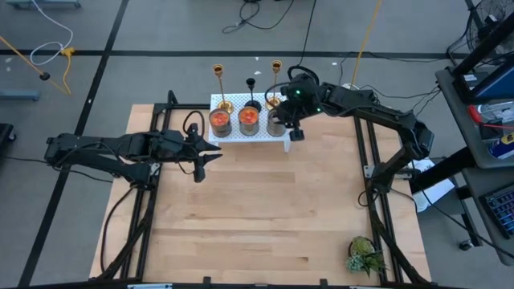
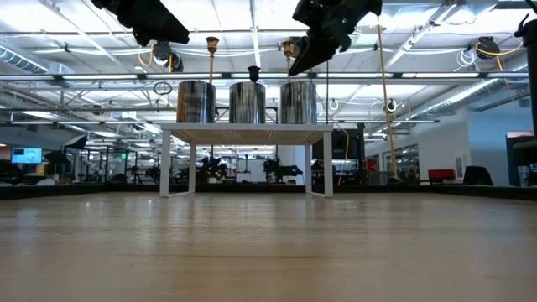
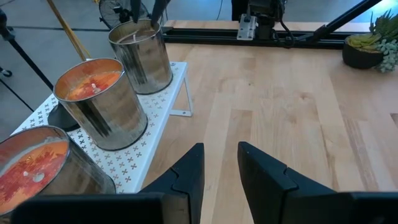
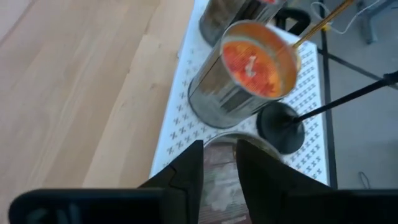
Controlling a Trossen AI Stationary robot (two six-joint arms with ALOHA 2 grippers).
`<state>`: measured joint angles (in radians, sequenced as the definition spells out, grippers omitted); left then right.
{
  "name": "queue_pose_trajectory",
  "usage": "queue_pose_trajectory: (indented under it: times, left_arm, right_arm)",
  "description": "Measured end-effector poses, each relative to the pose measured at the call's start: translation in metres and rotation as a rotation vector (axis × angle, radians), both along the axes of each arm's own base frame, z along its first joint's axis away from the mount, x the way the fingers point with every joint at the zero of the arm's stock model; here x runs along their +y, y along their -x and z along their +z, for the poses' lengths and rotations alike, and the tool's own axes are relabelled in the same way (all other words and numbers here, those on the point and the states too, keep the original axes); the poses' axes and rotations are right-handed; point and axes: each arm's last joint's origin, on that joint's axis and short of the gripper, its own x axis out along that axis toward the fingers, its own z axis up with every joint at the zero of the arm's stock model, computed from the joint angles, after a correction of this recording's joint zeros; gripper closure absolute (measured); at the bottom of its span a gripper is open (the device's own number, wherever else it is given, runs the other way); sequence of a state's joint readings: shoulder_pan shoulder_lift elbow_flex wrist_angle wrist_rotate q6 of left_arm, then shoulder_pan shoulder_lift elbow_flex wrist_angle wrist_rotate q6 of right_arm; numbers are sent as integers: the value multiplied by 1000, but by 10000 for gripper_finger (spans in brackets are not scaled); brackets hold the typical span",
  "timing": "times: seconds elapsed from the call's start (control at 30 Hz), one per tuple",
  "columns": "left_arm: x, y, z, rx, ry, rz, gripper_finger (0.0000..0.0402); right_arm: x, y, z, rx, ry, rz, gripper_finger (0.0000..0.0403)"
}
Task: Pick & Place candle stick holders
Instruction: Return to Home Position
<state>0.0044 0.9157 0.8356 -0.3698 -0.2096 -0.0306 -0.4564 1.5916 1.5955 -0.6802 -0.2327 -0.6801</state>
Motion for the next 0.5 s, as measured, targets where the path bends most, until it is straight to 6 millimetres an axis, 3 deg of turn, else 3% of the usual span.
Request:
queue_pose_trajectory:
  times: [0.13, 0.3, 0.5]
  left_arm:
    - [0, 0, 0, 0, -7, 6, 298]
    - [2, 6, 3, -6, -40, 69, 298]
    - [4, 34, 14, -46, -78, 142, 298]
  right_arm:
    - [6, 1, 8, -40, -10, -10, 300]
    - [31, 10, 27, -96, -57, -1, 293]
    - [58, 40, 49, -100, -170, -42, 311]
